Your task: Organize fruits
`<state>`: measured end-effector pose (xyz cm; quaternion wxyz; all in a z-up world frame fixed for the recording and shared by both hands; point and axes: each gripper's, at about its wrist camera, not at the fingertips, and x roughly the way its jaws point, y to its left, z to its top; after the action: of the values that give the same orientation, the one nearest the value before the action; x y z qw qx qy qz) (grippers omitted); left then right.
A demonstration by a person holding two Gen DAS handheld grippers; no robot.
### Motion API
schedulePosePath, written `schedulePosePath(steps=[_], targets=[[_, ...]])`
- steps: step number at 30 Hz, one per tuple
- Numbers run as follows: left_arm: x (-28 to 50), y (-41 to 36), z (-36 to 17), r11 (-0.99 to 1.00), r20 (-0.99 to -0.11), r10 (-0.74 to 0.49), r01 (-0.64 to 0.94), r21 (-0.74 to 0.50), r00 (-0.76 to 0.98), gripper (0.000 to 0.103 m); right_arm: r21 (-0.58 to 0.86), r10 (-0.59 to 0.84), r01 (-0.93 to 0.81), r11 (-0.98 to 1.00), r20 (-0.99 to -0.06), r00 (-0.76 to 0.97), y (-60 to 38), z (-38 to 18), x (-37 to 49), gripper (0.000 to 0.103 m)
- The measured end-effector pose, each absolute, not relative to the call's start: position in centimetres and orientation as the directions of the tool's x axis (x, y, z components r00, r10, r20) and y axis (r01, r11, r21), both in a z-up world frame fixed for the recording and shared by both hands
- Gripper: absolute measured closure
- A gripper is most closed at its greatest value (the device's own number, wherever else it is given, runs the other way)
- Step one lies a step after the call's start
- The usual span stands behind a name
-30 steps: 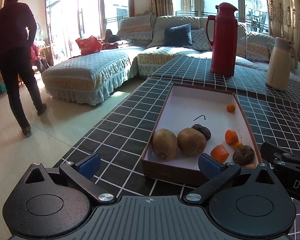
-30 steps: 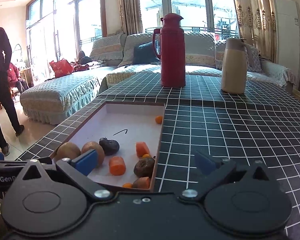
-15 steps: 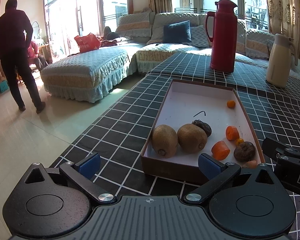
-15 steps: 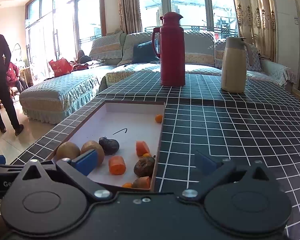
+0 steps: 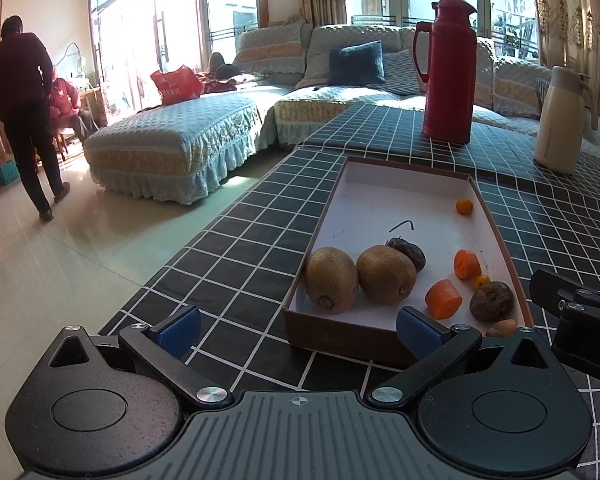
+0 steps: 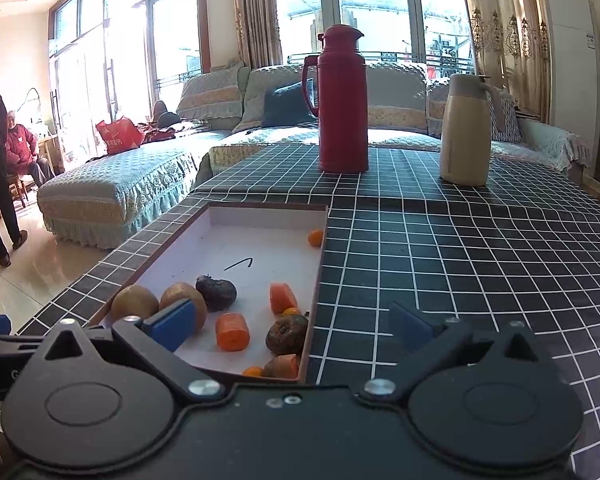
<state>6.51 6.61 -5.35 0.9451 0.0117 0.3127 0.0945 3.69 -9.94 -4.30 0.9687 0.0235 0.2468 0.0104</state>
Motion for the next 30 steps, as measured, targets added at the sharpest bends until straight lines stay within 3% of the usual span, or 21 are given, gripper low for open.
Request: schedulePosePath(steps=[30], targets=[[6.41, 6.26, -5.03, 0.981, -0.581, 0.188, -0.174, 0.08, 0.792, 0.0, 0.054, 0.031, -0.006, 0.999, -0.474, 0.88, -10.05, -4.15, 3.62, 0.0]])
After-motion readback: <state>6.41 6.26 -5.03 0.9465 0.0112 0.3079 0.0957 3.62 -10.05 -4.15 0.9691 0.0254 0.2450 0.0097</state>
